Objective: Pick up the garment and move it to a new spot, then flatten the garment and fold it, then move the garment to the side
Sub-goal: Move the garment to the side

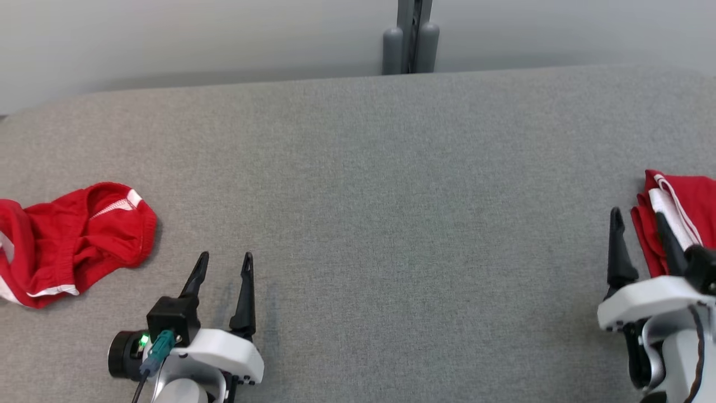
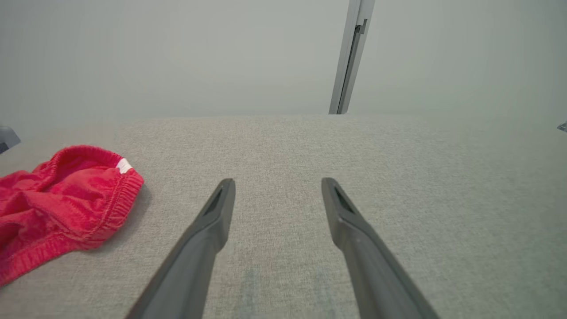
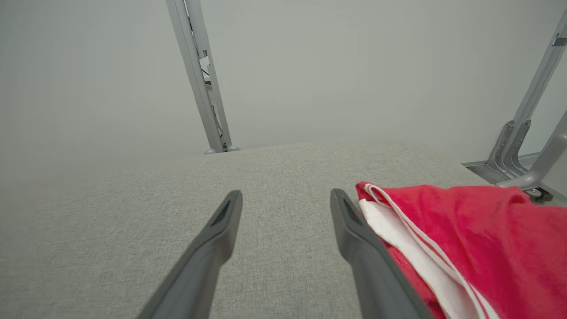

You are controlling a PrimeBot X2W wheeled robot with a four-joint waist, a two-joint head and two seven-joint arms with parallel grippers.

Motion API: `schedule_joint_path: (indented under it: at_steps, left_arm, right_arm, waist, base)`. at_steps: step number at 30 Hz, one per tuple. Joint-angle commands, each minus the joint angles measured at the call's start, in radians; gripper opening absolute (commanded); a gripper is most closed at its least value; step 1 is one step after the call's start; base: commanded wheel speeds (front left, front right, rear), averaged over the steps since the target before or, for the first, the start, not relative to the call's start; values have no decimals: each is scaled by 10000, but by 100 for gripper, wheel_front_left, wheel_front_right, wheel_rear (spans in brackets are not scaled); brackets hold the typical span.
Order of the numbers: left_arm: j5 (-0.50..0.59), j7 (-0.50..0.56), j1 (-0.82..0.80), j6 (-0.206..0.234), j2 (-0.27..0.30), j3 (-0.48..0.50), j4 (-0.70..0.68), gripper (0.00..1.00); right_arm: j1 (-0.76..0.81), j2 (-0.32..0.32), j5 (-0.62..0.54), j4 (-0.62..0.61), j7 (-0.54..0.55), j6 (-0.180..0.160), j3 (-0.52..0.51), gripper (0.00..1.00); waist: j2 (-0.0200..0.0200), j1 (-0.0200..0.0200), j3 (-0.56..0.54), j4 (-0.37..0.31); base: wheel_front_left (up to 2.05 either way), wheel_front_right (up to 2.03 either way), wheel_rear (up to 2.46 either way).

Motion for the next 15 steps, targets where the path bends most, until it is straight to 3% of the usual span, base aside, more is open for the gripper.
schedule_joint_path:
  at_steps: [1,15]
  left_arm:
    - [-40,2,168,55,39,115,50,100]
    - [-364,3,1352,144,41,495,681,100]
  right_arm:
    - [317,73,227,-24,3,-3,-37,100]
    - [2070,356,320,187,3,-1,433,100]
  waist:
    - [-1,0,-327,89]
    - [-1,0,-1902,186]
  base:
    - [0,0,0]
    - [0,0,0]
